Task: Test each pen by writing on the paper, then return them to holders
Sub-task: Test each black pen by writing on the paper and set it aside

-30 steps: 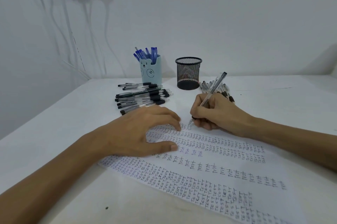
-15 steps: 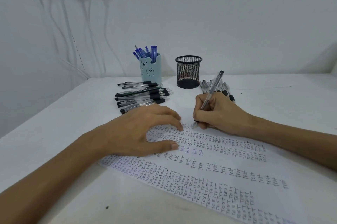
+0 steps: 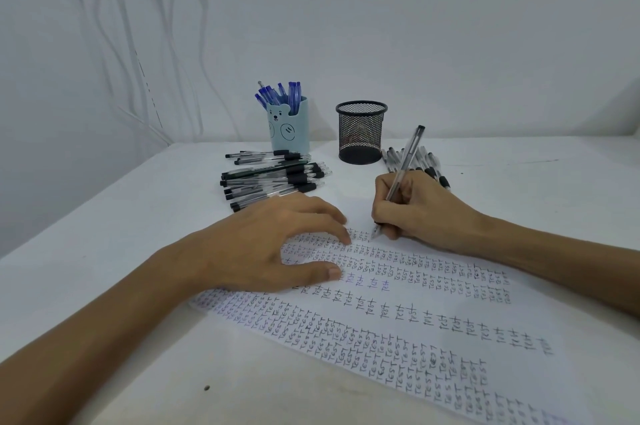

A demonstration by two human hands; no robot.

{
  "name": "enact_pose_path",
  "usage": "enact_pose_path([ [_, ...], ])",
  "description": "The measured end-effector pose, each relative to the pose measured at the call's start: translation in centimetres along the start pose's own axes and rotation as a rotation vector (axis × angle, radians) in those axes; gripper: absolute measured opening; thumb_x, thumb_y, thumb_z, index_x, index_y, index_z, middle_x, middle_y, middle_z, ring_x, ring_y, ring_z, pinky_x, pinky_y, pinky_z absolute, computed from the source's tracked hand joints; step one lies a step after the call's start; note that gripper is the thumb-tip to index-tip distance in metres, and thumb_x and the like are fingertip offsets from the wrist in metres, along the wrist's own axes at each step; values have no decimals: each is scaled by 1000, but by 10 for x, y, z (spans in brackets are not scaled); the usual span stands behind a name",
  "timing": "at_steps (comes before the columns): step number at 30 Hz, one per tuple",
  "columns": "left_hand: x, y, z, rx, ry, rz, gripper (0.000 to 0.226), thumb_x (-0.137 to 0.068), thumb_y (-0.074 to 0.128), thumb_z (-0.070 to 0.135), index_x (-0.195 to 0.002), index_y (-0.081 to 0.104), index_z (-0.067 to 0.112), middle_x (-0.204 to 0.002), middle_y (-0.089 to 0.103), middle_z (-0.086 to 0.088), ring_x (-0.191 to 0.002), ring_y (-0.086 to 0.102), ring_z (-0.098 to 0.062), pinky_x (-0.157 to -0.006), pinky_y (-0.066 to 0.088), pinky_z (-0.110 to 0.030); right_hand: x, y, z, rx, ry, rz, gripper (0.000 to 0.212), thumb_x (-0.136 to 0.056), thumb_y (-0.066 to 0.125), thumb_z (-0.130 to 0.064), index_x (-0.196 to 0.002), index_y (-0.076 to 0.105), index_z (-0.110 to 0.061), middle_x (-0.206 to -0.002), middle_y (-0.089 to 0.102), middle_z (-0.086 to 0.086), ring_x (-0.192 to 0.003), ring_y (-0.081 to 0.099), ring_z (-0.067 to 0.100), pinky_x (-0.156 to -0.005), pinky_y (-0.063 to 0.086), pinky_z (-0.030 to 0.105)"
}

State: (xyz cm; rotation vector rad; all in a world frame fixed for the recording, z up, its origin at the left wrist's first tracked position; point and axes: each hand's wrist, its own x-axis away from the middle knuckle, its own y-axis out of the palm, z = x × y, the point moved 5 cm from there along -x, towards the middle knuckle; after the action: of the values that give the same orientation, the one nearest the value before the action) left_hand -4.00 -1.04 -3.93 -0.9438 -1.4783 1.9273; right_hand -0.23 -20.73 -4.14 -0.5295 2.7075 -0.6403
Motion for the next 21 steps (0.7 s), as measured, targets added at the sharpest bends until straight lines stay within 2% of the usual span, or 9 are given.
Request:
enact_pose_path([
  [9, 0, 0, -1, 5, -9, -3, 46, -96, 54, 68, -135, 59, 44, -145, 49, 28, -135, 44, 6, -112, 42, -29, 0, 0, 0, 26, 12, -3, 19, -89, 62, 0, -71, 56, -2, -54, 62, 9, -43, 43, 9, -47, 36, 14],
  [14, 0, 0, -1, 11, -11, -3, 46, -96, 53, 69, -135, 59, 45, -146, 49, 28, -135, 44, 5, -112, 43, -31, -1, -1, 3, 25, 15, 20, 16, -88, 63, -3, -74, 57, 1, -57, 64, 10, -53, 48, 20, -49, 38, 17],
  [21, 0, 0, -1, 13, -11, -2, 45, -96, 53, 69, -134, 59, 46, -146, 49, 28, -135, 44, 6, -112, 42, -30, -1, -1, 1, 35, 16, 16, 18, -88, 62, -1, -71, 56, -2, -55, 62, 10, -43, 40, 11, -45, 34, 15],
])
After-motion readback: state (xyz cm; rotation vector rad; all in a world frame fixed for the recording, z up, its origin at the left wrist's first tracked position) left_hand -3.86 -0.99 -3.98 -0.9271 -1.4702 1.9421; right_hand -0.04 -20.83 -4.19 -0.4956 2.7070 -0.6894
